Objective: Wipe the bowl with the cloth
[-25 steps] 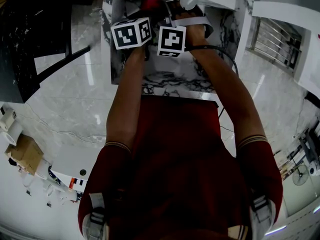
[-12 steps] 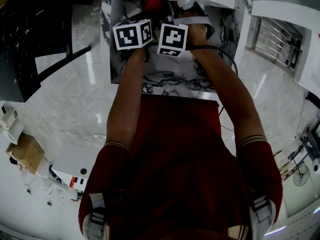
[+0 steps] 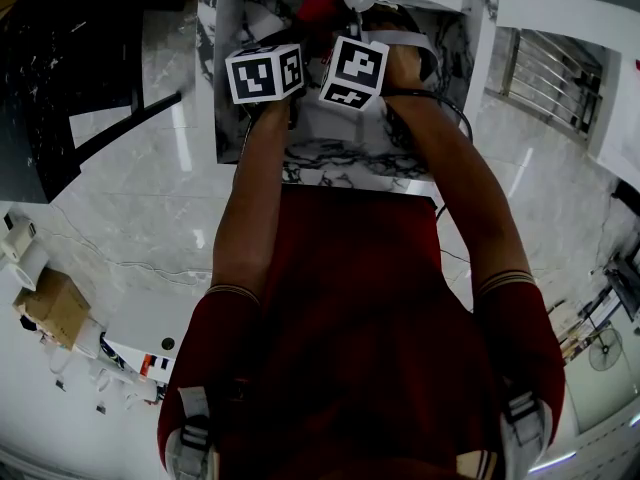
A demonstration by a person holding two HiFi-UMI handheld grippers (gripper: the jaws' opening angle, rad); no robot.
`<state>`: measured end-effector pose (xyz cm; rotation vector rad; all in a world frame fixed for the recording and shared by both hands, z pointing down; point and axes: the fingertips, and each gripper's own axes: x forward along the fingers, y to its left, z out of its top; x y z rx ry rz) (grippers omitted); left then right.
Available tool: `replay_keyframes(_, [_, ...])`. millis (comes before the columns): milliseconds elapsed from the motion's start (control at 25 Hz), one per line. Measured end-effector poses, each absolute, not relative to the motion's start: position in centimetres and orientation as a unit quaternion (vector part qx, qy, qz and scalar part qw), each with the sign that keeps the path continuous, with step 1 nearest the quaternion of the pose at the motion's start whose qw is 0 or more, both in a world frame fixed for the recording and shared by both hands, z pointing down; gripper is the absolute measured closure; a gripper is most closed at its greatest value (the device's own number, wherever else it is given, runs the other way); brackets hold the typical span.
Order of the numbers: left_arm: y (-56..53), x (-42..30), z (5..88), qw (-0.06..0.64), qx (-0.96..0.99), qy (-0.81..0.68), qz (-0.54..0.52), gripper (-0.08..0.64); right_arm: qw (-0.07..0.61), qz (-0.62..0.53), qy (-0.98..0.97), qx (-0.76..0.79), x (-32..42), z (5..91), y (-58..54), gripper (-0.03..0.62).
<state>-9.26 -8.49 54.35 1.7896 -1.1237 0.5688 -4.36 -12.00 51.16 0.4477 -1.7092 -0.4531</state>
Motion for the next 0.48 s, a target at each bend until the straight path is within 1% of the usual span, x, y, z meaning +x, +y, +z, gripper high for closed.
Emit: replay_keyframes(480, [-8.3,-9.1,54.4,0.457,0.723,-0.464,0.23,0.408,0.649,-0.161,-0.718,0.194,0.4,52.7,-10.8,0.528])
